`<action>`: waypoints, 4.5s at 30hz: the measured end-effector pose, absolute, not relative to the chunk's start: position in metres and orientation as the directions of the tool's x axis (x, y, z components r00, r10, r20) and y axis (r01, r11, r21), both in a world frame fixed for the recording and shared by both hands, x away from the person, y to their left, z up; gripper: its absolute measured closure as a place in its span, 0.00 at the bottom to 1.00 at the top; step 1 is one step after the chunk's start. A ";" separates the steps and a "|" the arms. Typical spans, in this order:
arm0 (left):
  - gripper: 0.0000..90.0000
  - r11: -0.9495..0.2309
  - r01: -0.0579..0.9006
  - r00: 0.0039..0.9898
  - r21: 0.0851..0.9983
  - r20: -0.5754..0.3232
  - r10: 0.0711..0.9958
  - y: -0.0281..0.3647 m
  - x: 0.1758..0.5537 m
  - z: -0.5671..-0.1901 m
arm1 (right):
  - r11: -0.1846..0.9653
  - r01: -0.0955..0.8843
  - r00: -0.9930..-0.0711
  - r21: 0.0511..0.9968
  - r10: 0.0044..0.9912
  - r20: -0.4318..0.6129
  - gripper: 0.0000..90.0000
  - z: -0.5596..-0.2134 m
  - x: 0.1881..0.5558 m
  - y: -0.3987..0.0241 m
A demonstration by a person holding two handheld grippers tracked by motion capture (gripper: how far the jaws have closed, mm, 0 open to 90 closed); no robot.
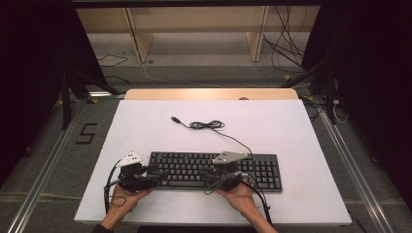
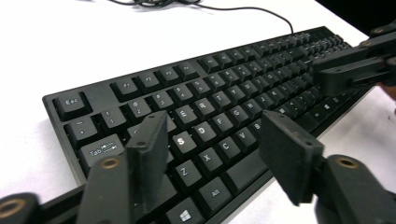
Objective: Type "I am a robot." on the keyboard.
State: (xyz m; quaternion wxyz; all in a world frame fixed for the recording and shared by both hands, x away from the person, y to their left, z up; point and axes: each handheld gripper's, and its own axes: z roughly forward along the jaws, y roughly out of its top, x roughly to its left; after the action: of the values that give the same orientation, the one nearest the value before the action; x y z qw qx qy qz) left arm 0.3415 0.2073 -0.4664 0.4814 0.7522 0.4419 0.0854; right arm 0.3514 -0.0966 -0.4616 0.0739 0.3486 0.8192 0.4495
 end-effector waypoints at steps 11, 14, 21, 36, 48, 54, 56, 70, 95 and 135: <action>0.39 -0.131 0.550 0.614 0.825 -0.293 0.732 0.207 0.333 -0.460 | 0.386 0.508 -0.753 0.770 0.634 0.179 1.00 -0.468 0.355 -0.085; 0.38 -0.126 0.548 0.613 0.827 -0.294 0.733 0.206 0.332 -0.460 | 0.391 0.511 -0.752 0.765 0.634 0.179 1.00 -0.469 0.356 -0.084; 0.36 -0.127 0.547 0.614 0.827 -0.294 0.732 0.206 0.331 -0.459 | 0.400 0.517 -0.753 0.757 0.633 0.179 1.00 -0.473 0.357 -0.080; 0.33 -0.105 0.540 0.618 0.835 -0.308 0.723 0.206 0.322 -0.457 | 0.412 0.524 -0.753 0.745 0.633 0.179 1.00 -0.476 0.358 -0.077; 0.32 -0.107 0.538 0.618 0.836 -0.305 0.725 0.205 0.317 -0.458 | 0.418 0.527 -0.753 0.740 0.634 0.177 1.00 -0.478 0.359 -0.077; 0.31 -0.106 0.536 0.618 0.837 -0.304 0.725 0.206 0.317 -0.458 | 0.423 0.528 -0.754 0.737 0.633 0.177 1.00 -0.479 0.360 -0.076; 0.31 -0.104 0.535 0.617 0.839 -0.304 0.726 0.207 0.317 -0.458 | 0.425 0.530 -0.753 0.733 0.634 0.176 1.00 -0.480 0.360 -0.076; 0.30 -0.094 0.527 0.616 0.845 -0.303 0.727 0.209 0.317 -0.457 | 0.439 0.527 -0.753 0.728 0.639 0.160 1.00 -0.483 0.360 -0.074; 0.30 -0.081 0.513 0.609 0.854 -0.296 0.736 0.213 0.319 -0.458 | 0.352 0.539 -0.747 0.765 0.620 0.240 0.50 -0.467 0.360 -0.087; 0.30 -0.081 0.509 0.608 0.857 -0.292 0.738 0.214 0.319 -0.458 | 0.454 0.505 -0.790 0.734 0.585 0.183 1.00 -0.477 0.344 -0.068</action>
State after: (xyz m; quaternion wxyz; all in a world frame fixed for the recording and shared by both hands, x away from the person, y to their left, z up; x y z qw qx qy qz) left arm 0.3194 0.2145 -0.4578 0.5249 0.7270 0.4291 0.1090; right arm 0.3443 -0.0678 -0.4772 0.0481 0.3202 0.8512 0.4131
